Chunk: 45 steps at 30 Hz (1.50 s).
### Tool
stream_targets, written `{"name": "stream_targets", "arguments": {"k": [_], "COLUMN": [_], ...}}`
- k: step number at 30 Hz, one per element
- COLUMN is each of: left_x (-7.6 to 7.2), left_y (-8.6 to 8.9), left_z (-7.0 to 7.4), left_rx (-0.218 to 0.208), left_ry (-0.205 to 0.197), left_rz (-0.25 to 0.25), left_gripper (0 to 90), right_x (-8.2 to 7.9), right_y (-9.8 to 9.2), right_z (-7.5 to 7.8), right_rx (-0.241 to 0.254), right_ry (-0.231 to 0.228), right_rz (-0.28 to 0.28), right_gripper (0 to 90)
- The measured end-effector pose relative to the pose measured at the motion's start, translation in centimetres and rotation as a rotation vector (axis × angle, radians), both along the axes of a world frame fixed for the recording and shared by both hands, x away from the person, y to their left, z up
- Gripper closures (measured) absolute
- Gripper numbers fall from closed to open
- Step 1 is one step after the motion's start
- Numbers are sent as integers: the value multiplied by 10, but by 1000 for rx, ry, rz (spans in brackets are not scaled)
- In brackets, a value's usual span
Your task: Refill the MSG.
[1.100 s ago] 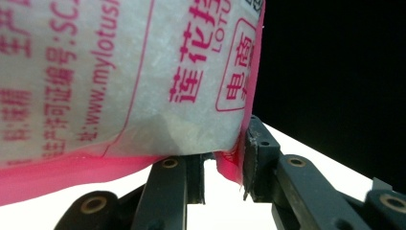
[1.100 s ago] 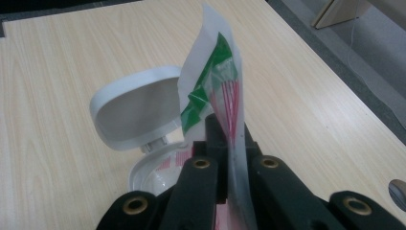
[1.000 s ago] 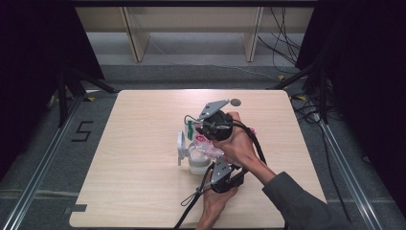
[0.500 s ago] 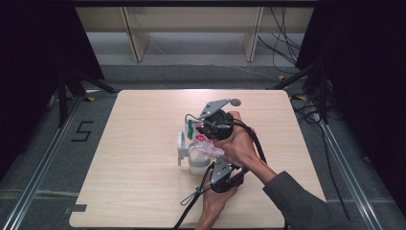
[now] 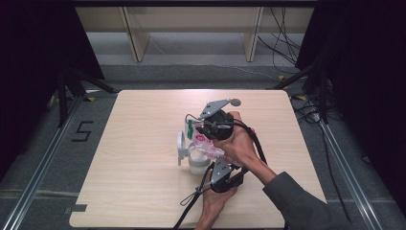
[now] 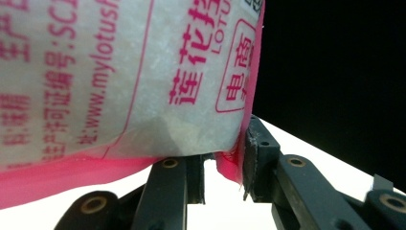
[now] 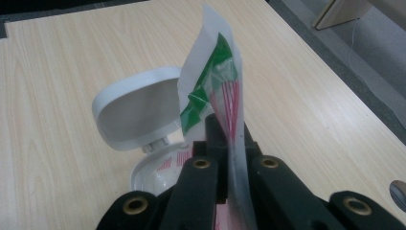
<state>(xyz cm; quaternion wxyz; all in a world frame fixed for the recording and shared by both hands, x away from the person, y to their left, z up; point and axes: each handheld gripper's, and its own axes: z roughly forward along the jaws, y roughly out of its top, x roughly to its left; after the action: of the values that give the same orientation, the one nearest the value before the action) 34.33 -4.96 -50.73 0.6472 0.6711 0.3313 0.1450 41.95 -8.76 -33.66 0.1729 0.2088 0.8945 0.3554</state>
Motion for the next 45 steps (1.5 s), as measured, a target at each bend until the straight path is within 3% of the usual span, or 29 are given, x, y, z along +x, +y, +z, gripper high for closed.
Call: {"name": "stream_targets", "arguments": {"k": [14, 17, 20, 23, 26, 29, 37, 41, 42, 45], "left_x": [0, 0, 0, 0, 0, 0, 0, -1, 0, 0], "left_y": [1, 0, 2, 2, 3, 1, 2, 1, 2, 1], "left_z": [0, 0, 1, 0, 1, 0, 1, 1, 1, -1], "left_rx": [-7, -13, -9, -10, -12, -23, -15, -16, -14, -10], "left_ry": [0, -4, -4, -2, -4, -5, -7, -6, -7, -2], "left_rz": [0, 3, 0, 2, 2, 8, 5, 8, 5, 6], "left_gripper": [725, 725, 725, 726, 726, 727, 727, 727, 727, 728], "right_x": [-2, -1, -2, -2, -1, -2, -1, -2, -1, -2], "right_y": [3, 4, 3, 5, 5, 7, 6, 7, 6, 7], "right_z": [0, -1, 1, 0, 1, -1, 1, 0, 0, -2], "right_rx": [10, -13, 6, -21, 1, -20, -6, -12, -5, -12], "right_ry": [6, 11, 7, 9, -2, 6, -6, 20, 3, 15], "right_rz": [-1, -2, 0, 17, 14, 19, 13, -5, 8, 7], "right_gripper": [900, 900, 900, 900, 900, 900, 900, 900, 900, 900]}}
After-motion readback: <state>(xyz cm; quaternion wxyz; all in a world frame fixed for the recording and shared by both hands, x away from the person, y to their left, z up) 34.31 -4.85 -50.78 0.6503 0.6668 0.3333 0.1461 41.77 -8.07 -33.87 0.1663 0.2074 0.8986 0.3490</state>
